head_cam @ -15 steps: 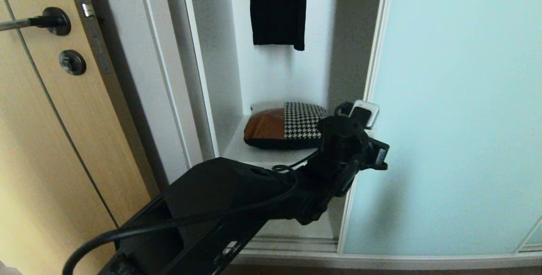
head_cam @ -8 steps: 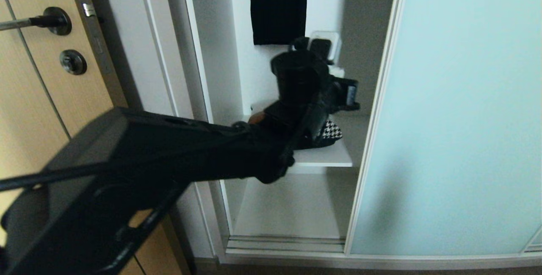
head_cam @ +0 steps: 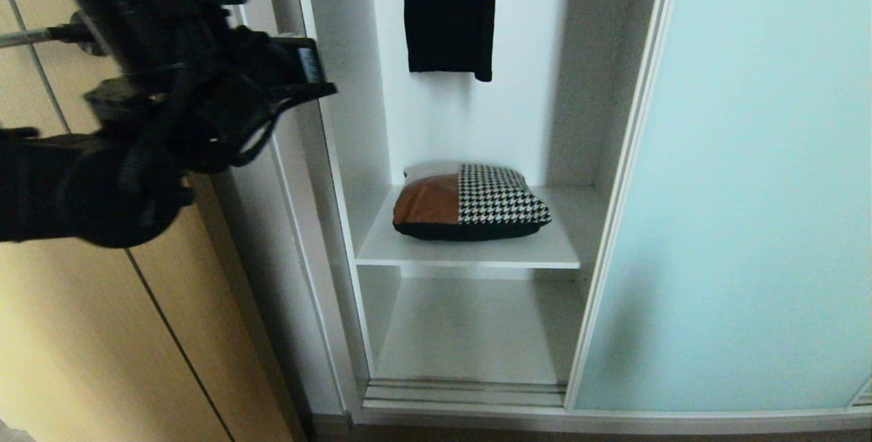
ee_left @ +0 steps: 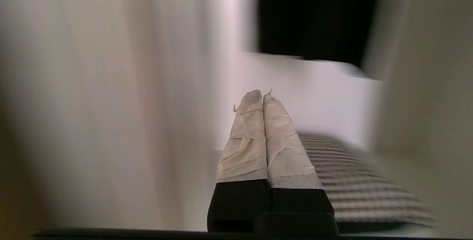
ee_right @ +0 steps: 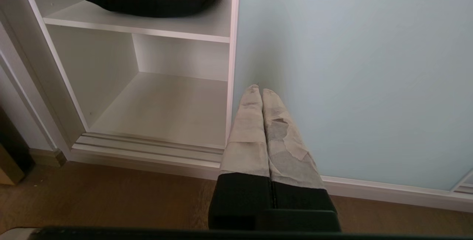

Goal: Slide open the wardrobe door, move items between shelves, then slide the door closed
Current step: Open the door

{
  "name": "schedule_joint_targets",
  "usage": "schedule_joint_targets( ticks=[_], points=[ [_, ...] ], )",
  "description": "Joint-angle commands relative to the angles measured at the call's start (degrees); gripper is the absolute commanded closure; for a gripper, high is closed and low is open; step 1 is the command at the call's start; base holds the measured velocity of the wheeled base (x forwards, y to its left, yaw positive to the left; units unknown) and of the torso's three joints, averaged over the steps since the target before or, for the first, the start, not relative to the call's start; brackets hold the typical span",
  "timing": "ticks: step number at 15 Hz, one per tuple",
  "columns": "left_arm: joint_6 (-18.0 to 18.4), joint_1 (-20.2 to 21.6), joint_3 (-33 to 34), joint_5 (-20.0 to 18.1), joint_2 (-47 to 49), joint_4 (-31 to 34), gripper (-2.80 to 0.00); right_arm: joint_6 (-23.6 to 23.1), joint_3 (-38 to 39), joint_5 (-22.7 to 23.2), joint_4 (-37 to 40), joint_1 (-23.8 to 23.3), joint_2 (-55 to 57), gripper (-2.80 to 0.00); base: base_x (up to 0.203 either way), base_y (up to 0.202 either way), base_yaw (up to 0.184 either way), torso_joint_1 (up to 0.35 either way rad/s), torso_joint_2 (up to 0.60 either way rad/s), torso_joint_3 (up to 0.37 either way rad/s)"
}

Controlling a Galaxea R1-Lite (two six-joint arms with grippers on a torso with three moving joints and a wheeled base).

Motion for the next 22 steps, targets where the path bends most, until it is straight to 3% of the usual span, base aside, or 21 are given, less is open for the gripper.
schedule_joint_targets(
  ticks=[1, 5, 10, 14, 16, 19, 21, 22],
  points=[
    [0.2, 7.1, 11.5, 0.3, -16.2, -0.3, 0.00, 0.0, 0.0, 0.0, 0.0, 0.0, -0.1, 0.00, 0.000, 0.000, 0.000, 0.000, 0.00, 0.000],
    [0.2, 14.6, 33.1, 0.5, -38.3, 0.1, 0.00, 0.0, 0.0, 0.0, 0.0, 0.0, -0.1, 0.00, 0.000, 0.000, 0.000, 0.000, 0.00, 0.000],
    [-0.2, 17.9, 58.0, 0.7, -62.5, 0.9, 0.00, 0.0, 0.0, 0.0, 0.0, 0.0, -0.1, 0.00, 0.000, 0.000, 0.000, 0.000, 0.00, 0.000],
    [-1.4, 18.5, 69.2, 3.6, -78.8, 5.2, 0.00, 0.0, 0.0, 0.0, -0.1, 0.0, -0.1, 0.00, 0.000, 0.000, 0.000, 0.000, 0.00, 0.000],
    [-2.5, 18.9, 70.7, 2.6, -87.1, 14.3, 0.00, 0.0, 0.0, 0.0, 0.0, 0.0, -0.1, 0.00, 0.000, 0.000, 0.000, 0.000, 0.00, 0.000],
    [-3.6, 19.5, 71.2, -6.9, -98.1, 32.0, 0.00, 0.0, 0.0, 0.0, 0.0, 0.0, -0.1, 0.00, 0.000, 0.000, 0.000, 0.000, 0.00, 0.000],
    [-5.1, 19.7, 71.5, -18.5, -98.1, 39.1, 0.00, 0.0, 0.1, 0.0, -0.1, 0.0, -0.1, 0.00, 0.000, 0.000, 0.000, 0.000, 0.00, 0.000],
    [-5.6, 19.8, 71.1, -20.9, -97.9, 43.3, 0.00, 0.0, 0.0, 0.0, 0.0, 0.0, -0.1, 0.00, 0.000, 0.000, 0.000, 0.000, 0.00, 0.000]
  ],
)
